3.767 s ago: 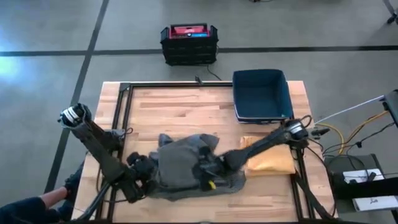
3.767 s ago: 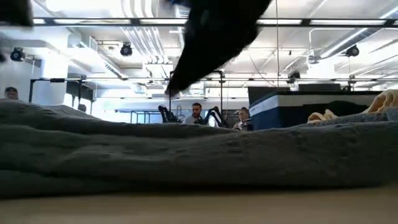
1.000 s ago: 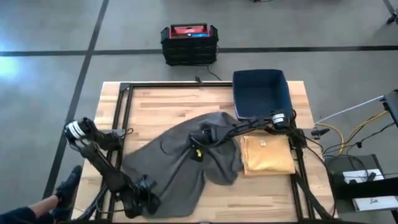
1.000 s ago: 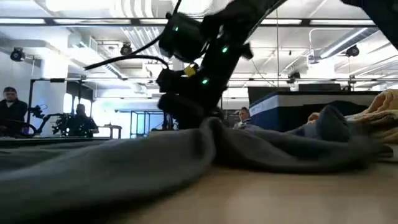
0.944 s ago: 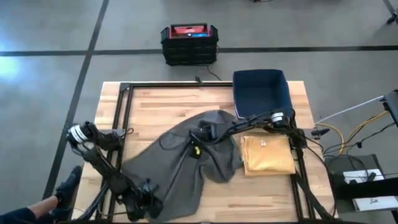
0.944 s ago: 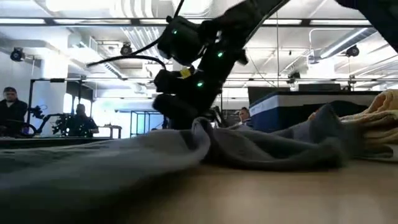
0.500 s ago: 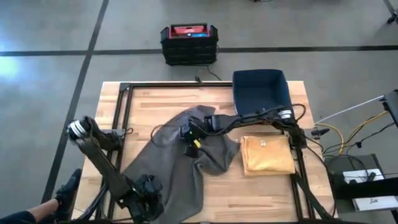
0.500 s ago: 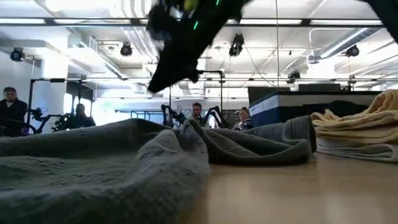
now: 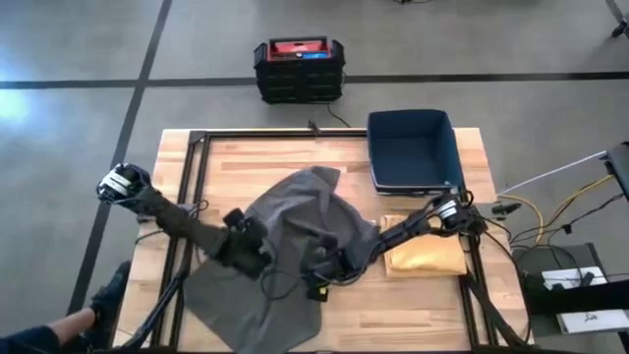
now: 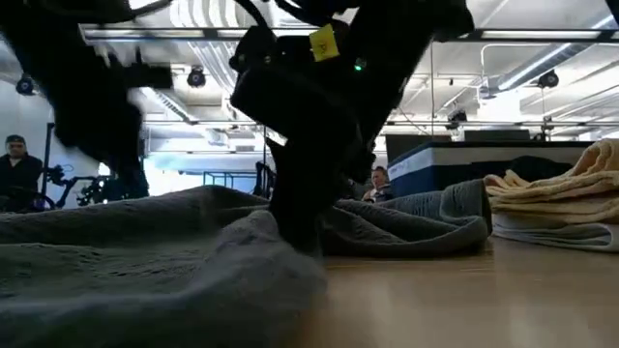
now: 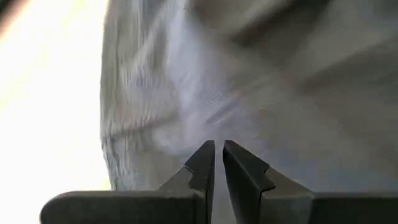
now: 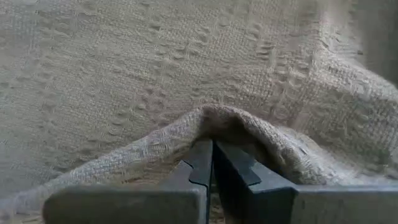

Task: Fold towel
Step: Fold the gray towel

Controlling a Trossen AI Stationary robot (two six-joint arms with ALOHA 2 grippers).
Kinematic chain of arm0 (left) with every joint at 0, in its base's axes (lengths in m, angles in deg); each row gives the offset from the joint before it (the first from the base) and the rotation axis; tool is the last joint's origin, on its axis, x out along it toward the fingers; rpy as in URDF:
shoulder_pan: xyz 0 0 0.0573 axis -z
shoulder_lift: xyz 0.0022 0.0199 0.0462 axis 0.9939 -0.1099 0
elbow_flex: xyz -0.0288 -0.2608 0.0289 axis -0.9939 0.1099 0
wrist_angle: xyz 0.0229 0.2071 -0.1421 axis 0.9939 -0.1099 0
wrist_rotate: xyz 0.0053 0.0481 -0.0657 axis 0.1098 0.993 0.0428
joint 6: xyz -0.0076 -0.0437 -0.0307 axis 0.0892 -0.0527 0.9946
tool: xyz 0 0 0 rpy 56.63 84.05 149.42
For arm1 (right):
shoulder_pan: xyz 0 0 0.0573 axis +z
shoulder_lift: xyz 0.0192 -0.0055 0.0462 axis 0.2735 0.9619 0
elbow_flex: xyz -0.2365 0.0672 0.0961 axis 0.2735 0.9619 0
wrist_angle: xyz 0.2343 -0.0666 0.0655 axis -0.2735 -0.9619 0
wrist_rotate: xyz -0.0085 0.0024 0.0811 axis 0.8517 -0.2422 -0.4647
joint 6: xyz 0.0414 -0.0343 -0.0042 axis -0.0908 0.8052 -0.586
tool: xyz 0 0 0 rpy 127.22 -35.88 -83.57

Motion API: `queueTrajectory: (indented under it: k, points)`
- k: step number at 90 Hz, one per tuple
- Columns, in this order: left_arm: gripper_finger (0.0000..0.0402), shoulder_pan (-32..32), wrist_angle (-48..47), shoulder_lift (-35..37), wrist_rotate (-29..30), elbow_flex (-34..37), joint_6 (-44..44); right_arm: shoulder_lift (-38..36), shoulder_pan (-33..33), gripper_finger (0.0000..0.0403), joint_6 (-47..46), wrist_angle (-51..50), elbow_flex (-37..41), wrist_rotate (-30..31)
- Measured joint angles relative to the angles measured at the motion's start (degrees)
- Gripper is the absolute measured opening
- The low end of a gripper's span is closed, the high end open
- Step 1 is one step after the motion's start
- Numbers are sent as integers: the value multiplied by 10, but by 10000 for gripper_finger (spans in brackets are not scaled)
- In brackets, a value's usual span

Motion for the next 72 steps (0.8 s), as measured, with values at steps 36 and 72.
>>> queueTrajectory:
  k: [36, 72]
  points:
    - [21, 36, -34, 65, -143, 113, 233, -28, 52, 0, -36, -169, -1, -58]
    - [21, 96, -21, 163, 39, -1, 155, -142, 18, 0, -13, -213, -8, 32]
